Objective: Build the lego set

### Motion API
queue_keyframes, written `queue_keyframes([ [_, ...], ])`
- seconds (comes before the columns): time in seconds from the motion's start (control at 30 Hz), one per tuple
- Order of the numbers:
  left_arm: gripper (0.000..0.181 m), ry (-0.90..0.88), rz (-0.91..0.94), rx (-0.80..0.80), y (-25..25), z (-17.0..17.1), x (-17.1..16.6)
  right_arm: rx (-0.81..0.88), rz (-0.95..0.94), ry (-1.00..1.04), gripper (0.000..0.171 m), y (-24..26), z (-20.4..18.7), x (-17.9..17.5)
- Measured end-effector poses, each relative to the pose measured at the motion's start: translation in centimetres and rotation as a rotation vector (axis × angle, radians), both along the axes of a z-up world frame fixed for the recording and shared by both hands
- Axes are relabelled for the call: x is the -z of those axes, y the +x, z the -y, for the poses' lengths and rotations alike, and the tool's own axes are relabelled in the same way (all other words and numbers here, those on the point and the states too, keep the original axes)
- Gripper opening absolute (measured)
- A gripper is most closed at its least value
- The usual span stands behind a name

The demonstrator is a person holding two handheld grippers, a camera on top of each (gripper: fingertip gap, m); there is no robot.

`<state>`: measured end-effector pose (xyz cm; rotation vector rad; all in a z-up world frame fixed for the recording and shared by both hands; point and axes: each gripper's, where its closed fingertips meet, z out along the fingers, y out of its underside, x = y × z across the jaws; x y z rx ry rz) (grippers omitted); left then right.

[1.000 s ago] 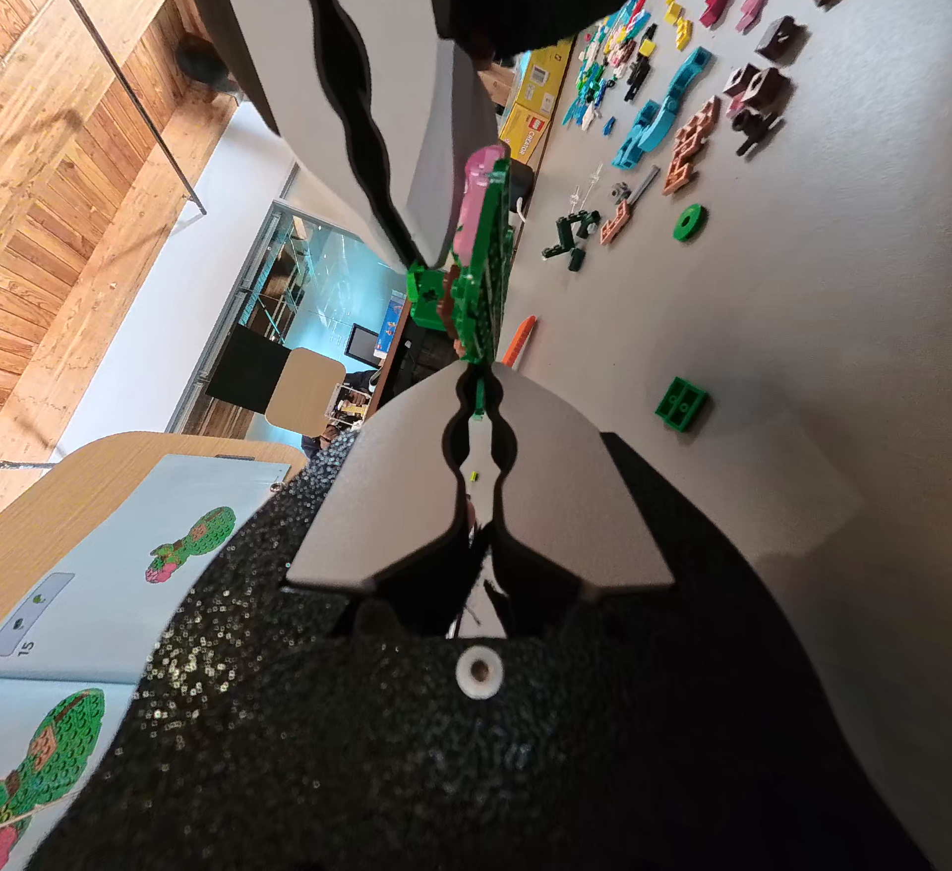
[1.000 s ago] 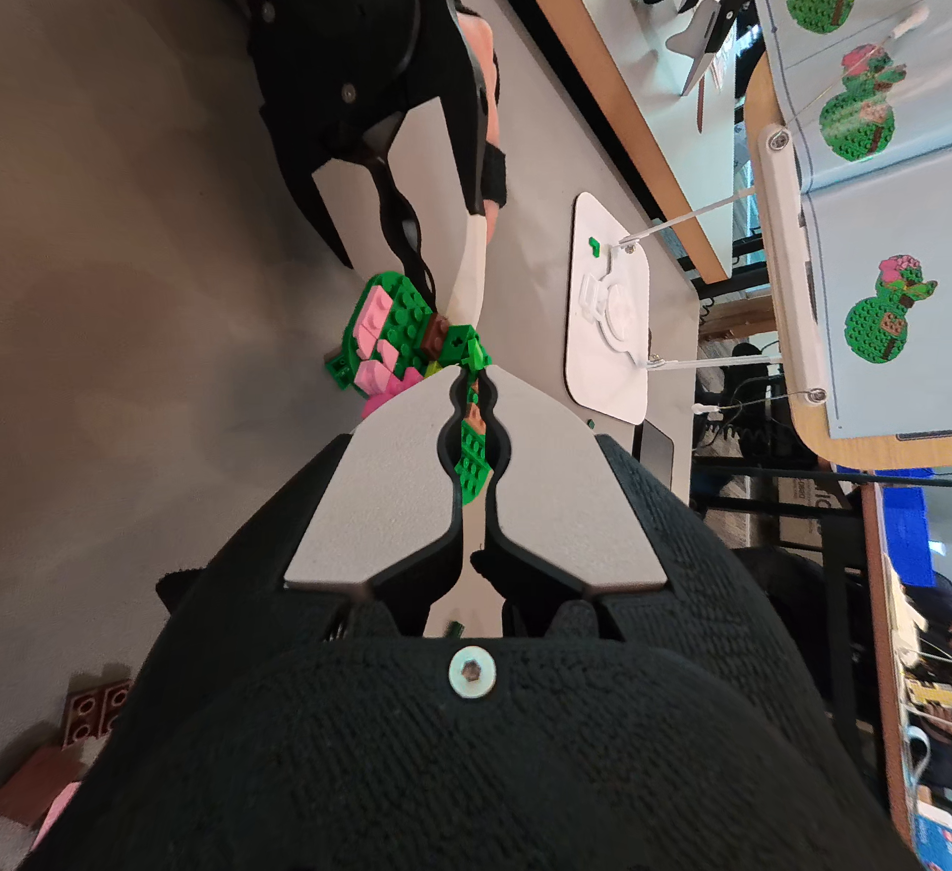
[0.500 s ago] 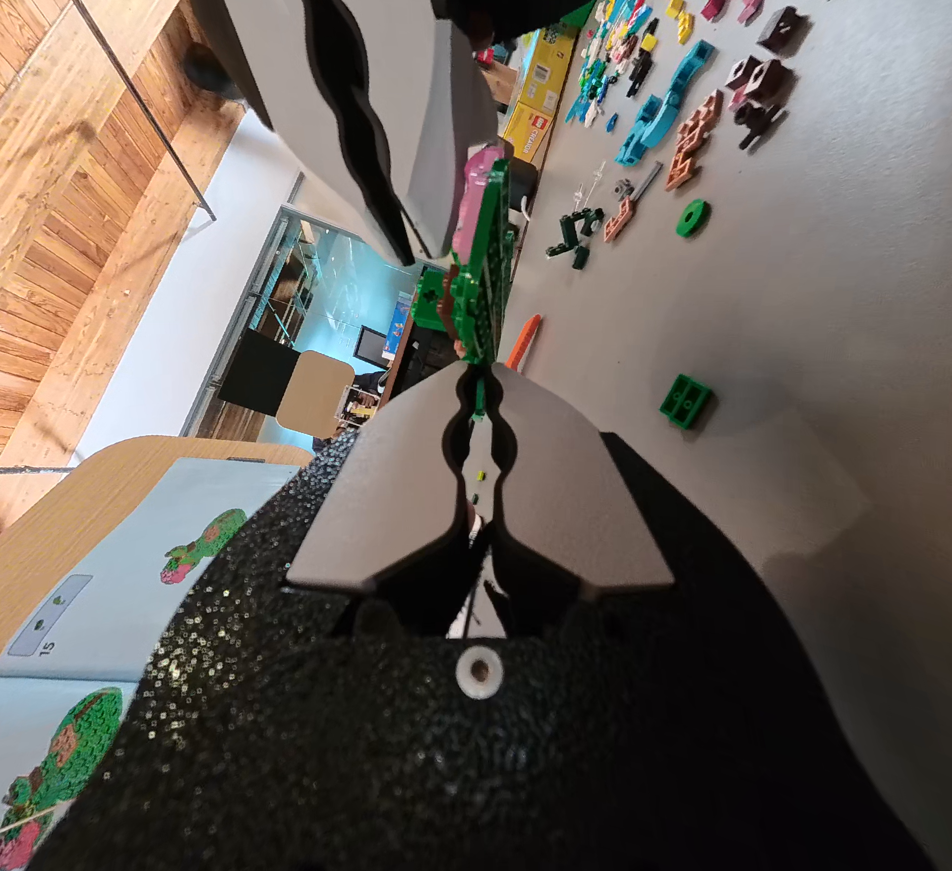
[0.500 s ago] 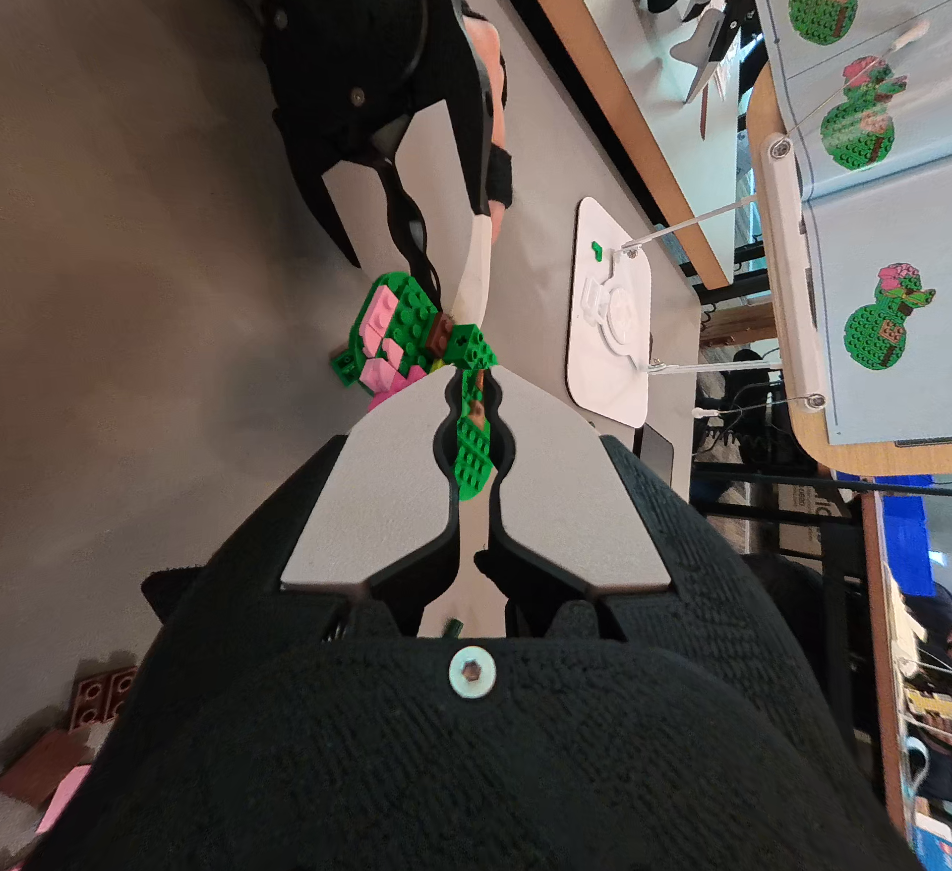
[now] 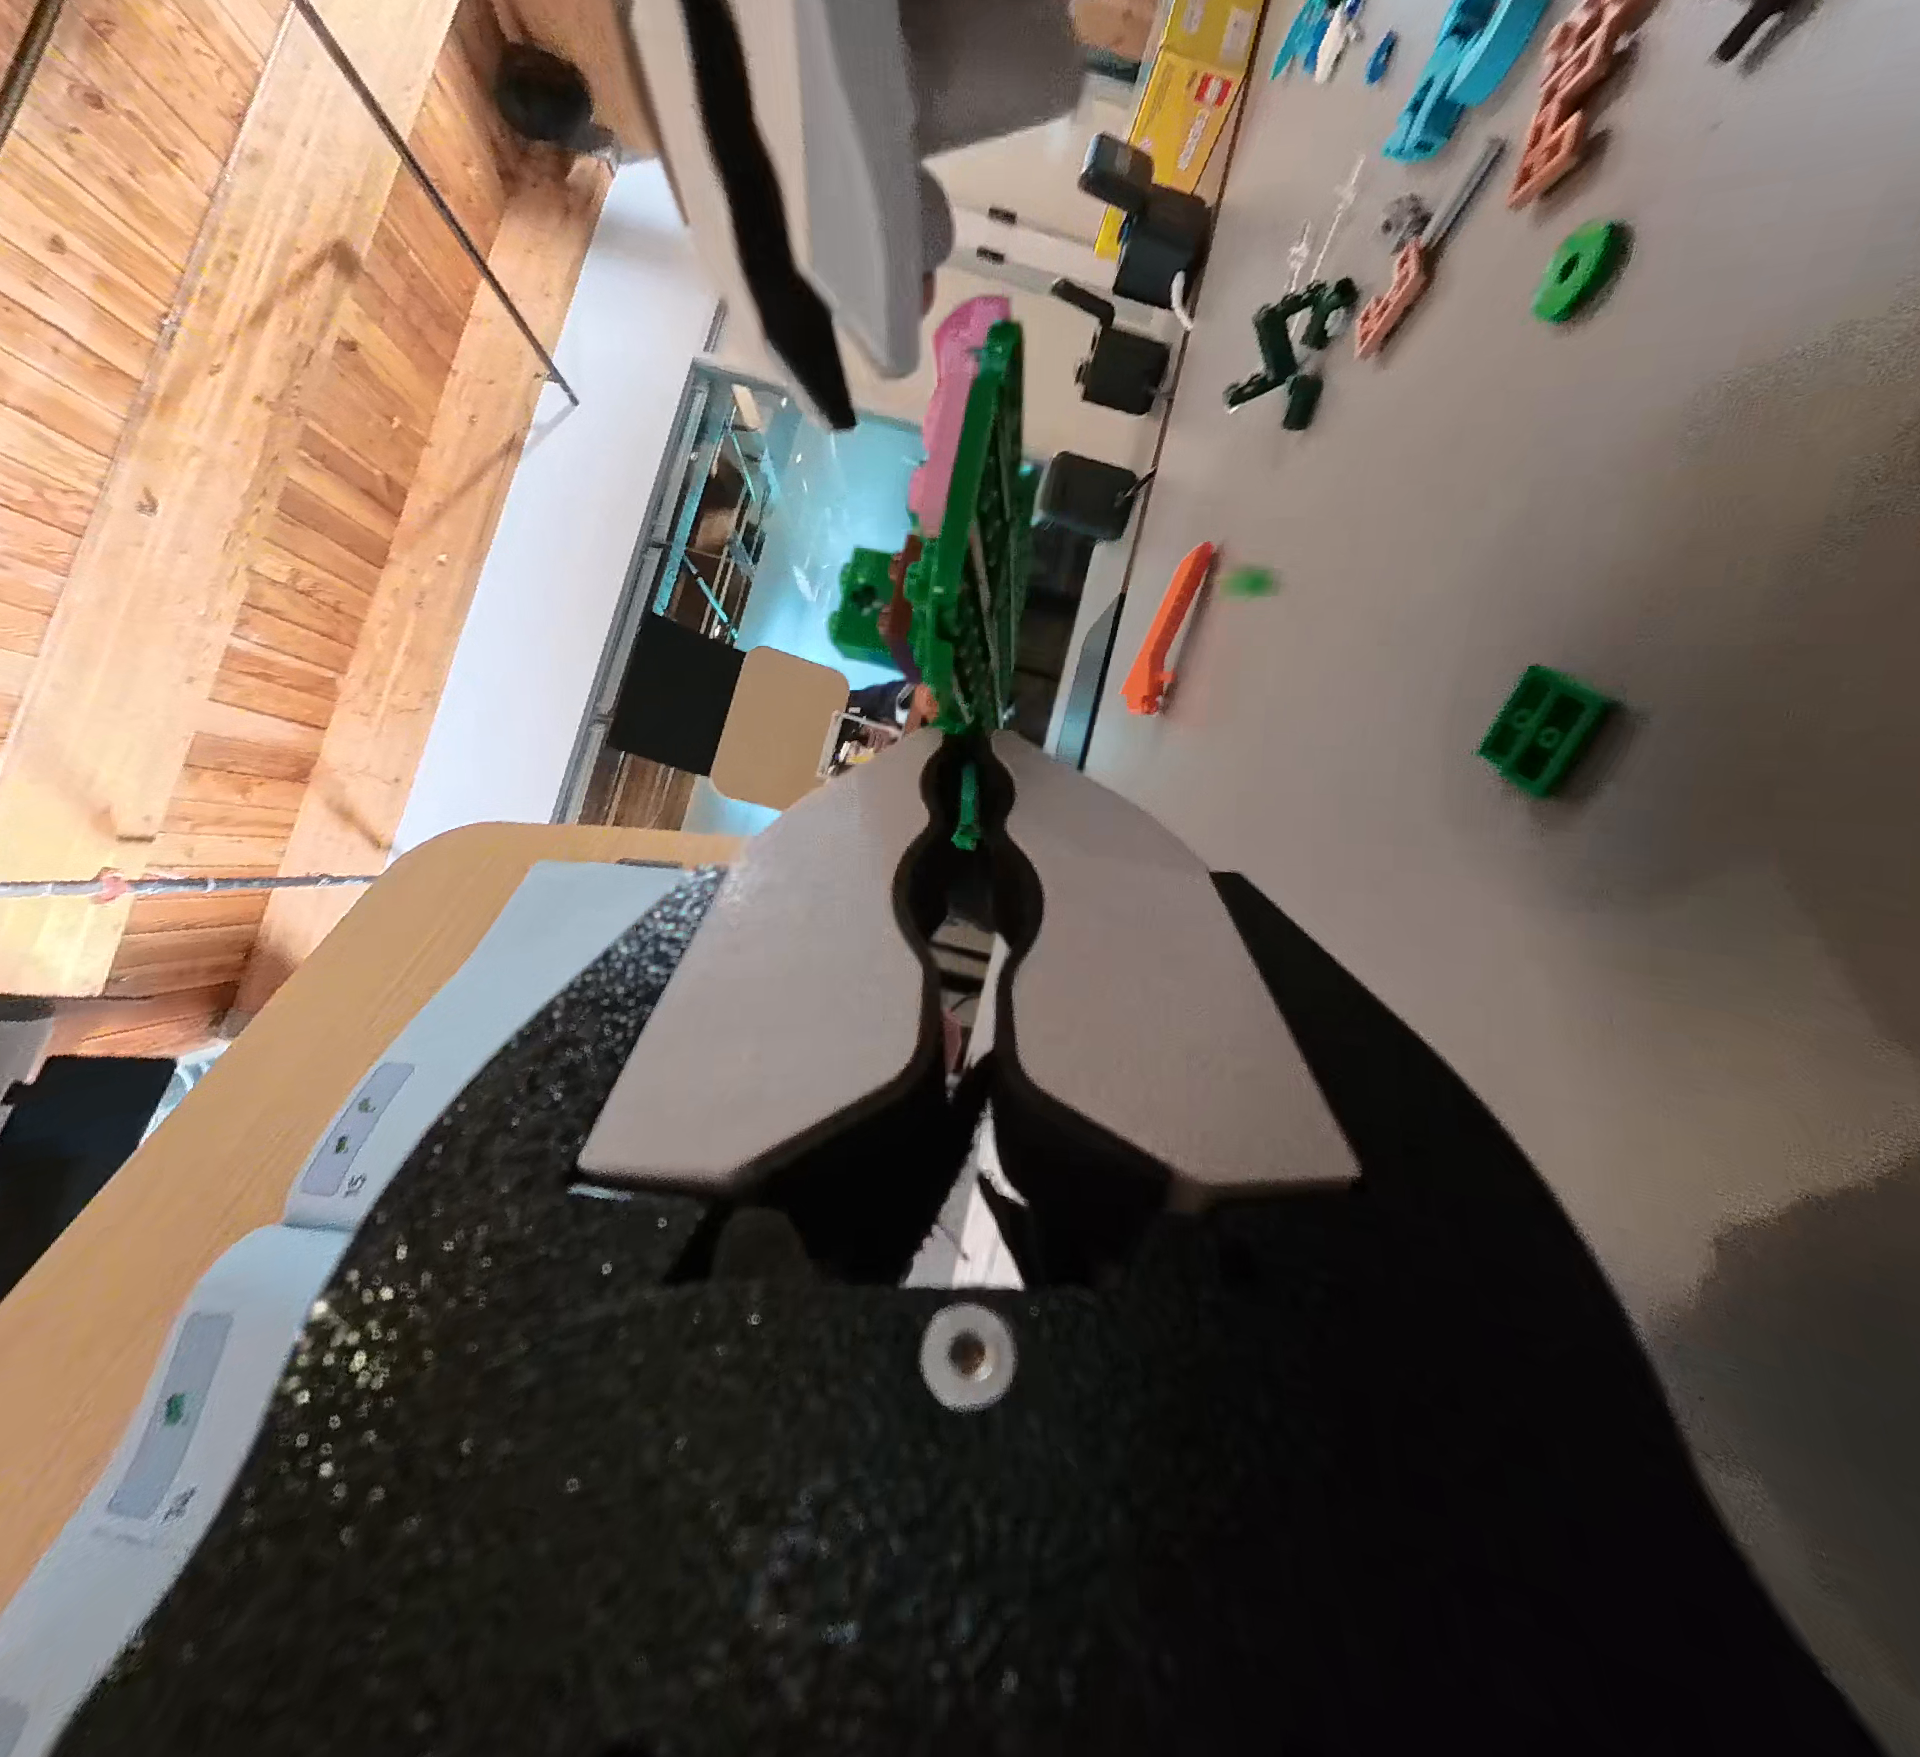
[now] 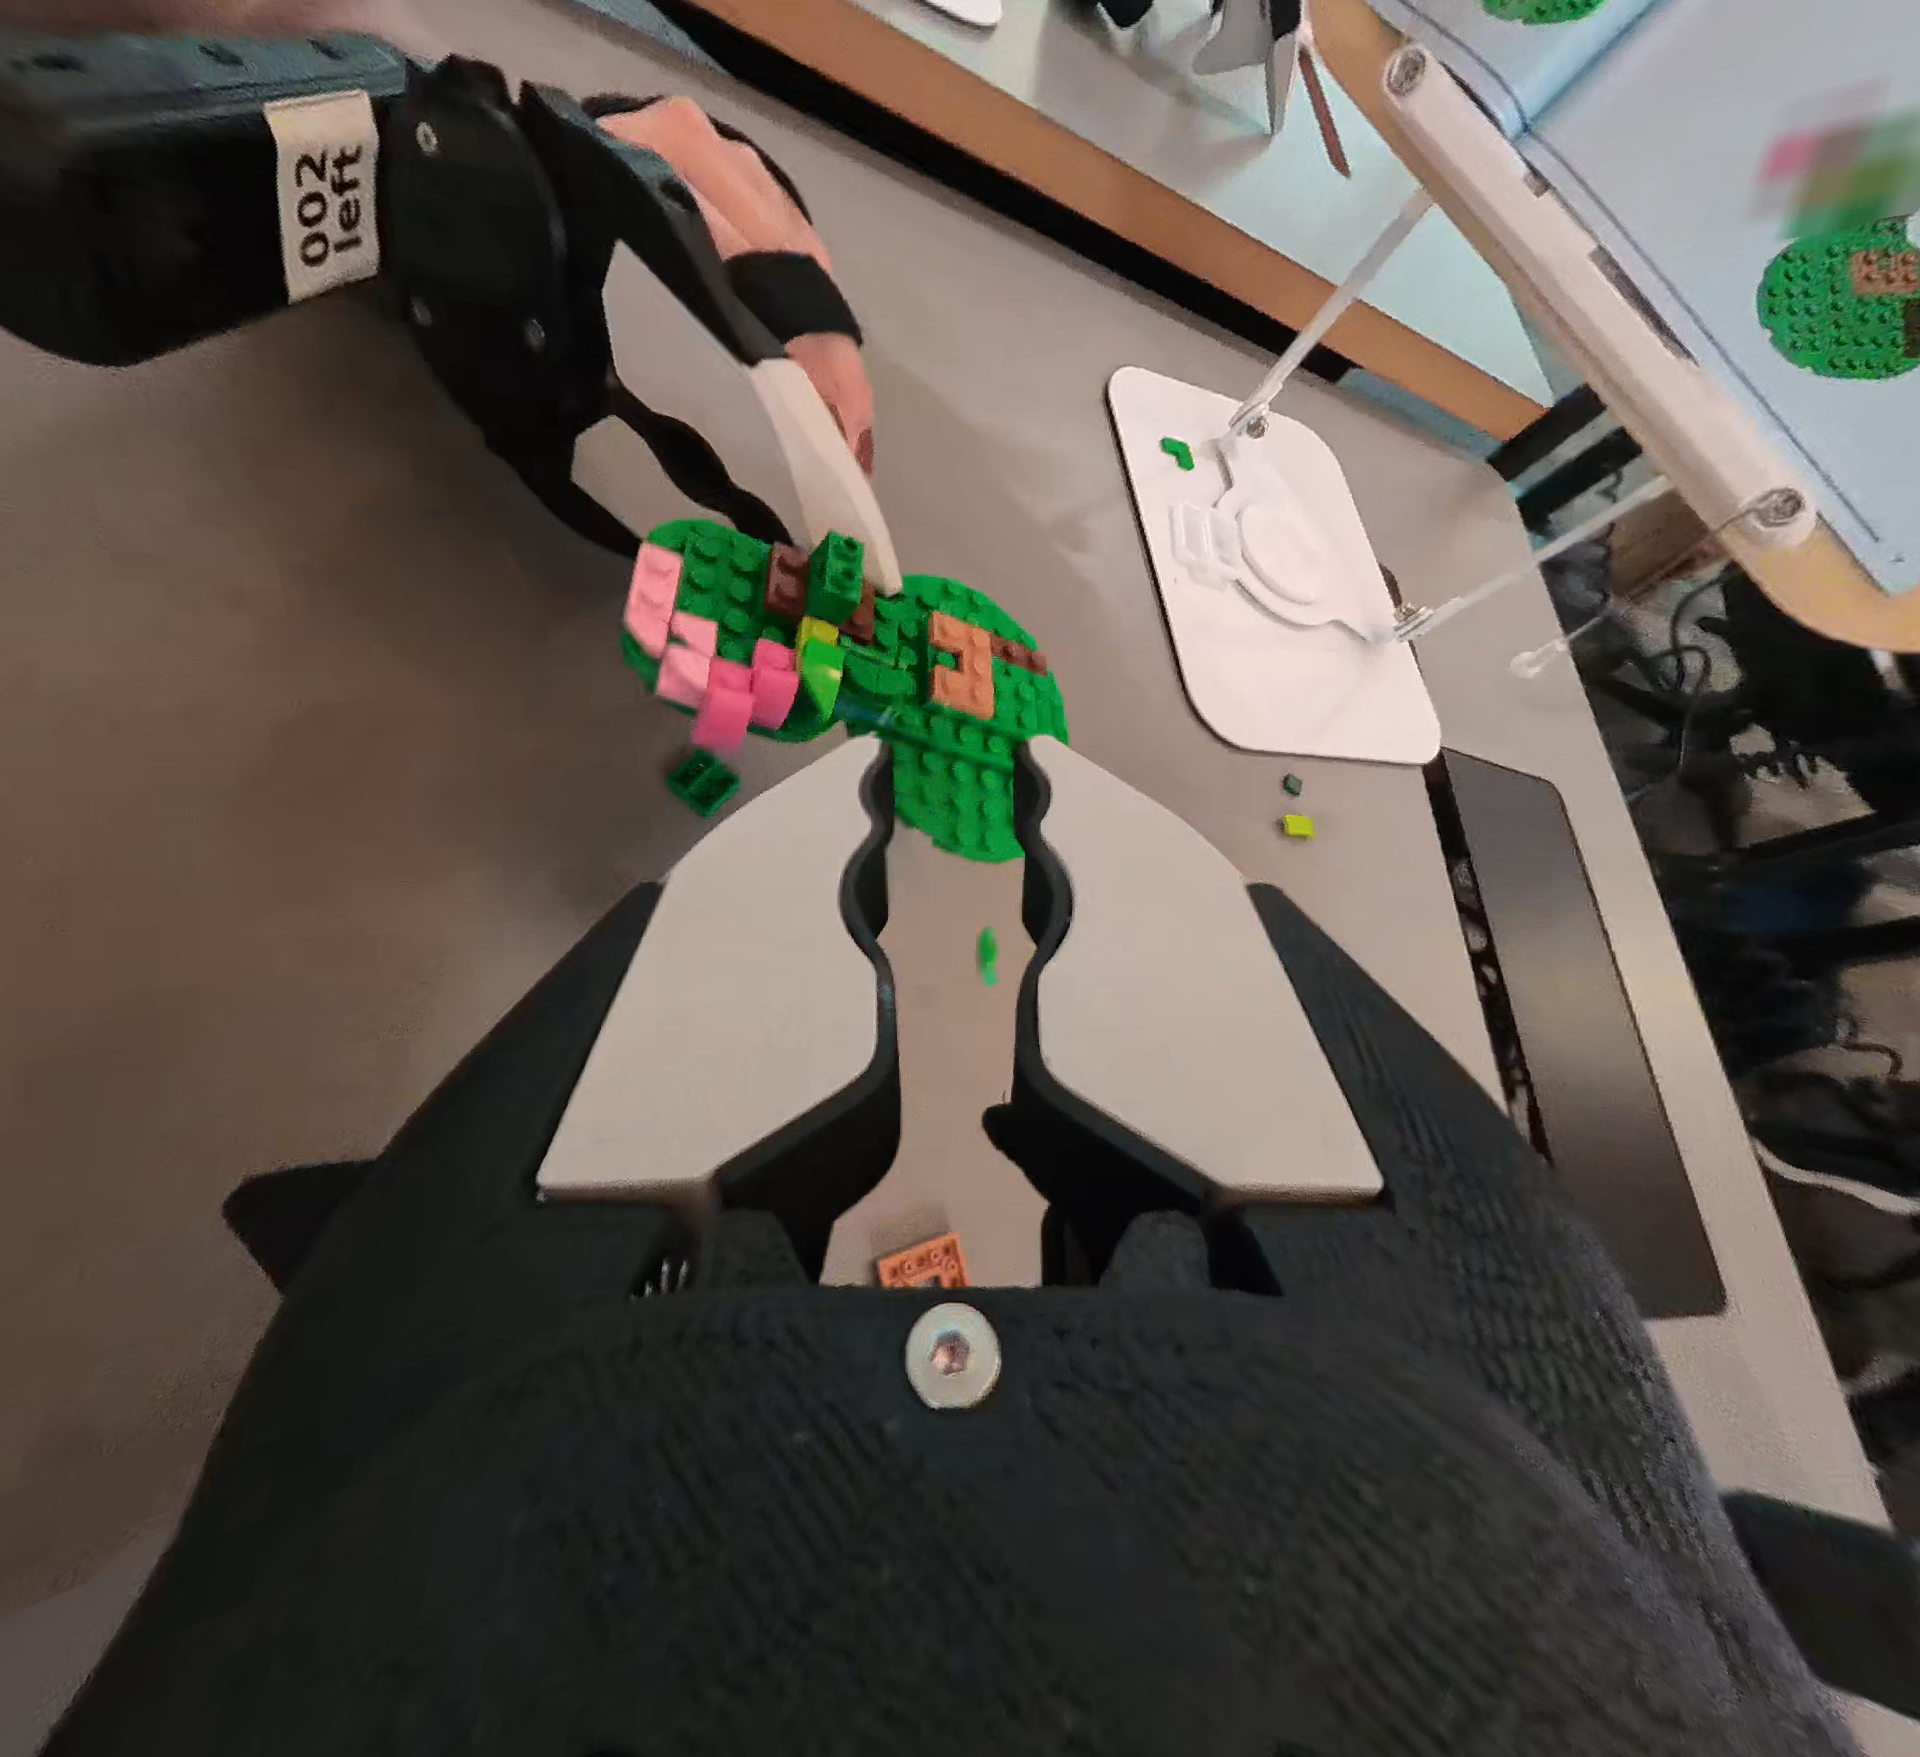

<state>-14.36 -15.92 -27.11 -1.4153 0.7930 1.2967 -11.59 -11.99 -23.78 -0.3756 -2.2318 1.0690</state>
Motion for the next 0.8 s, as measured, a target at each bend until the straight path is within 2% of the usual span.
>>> queue_keyframes([
  [0.03, 0.002, 0.007, 0.000, -0.015, -0.3, 0.1, -0.1, -0.021, -0.016, 0.011, 0.022, 0.1, -0.1, 0.3],
  [0.13, 0.002, 0.015, 0.026, -0.041, -1.0, 0.3, -0.4, -0.039, -0.066, 0.129, 0.030, 0.0, -0.1, 1.8],
  [0.27, 0.002, 0.005, 0.046, -0.037, -1.1, 0.3, -0.2, 0.001, -0.296, 0.356, 0.041, -1.9, 0.3, 2.5],
  [0.37, 0.002, 0.010, 0.058, -0.014, -0.7, 0.2, -0.2, 0.005, -0.409, 0.487, 0.033, -2.7, 0.7, 3.3],
  [0.43, 0.002, 0.012, 0.060, -0.002, -0.4, 0.2, -0.2, 0.027, -0.491, 0.565, 0.011, -3.3, 0.5, 3.3],
  [0.47, 0.002, 0.014, 0.056, -0.003, -0.4, 0.2, -0.2, 0.035, -0.520, 0.593, 0.005, -3.5, 0.5, 3.4],
  [0.57, 0.003, 0.026, 0.039, -0.028, -0.8, 0.2, -0.3, 0.052, -0.530, 0.610, 0.003, -3.8, 0.3, 3.6],
  [0.7, 0.030, 0.063, 0.018, -0.124, -2.2, 0.3, -0.9, 0.046, -0.569, 0.612, 0.003, -3.7, 0.4, 3.2],
  [0.8, 0.036, 0.054, 0.034, -0.149, -2.8, 0.3, -0.8, 0.019, -0.577, 0.599, 0.003, -3.5, 1.0, 3.2],
])
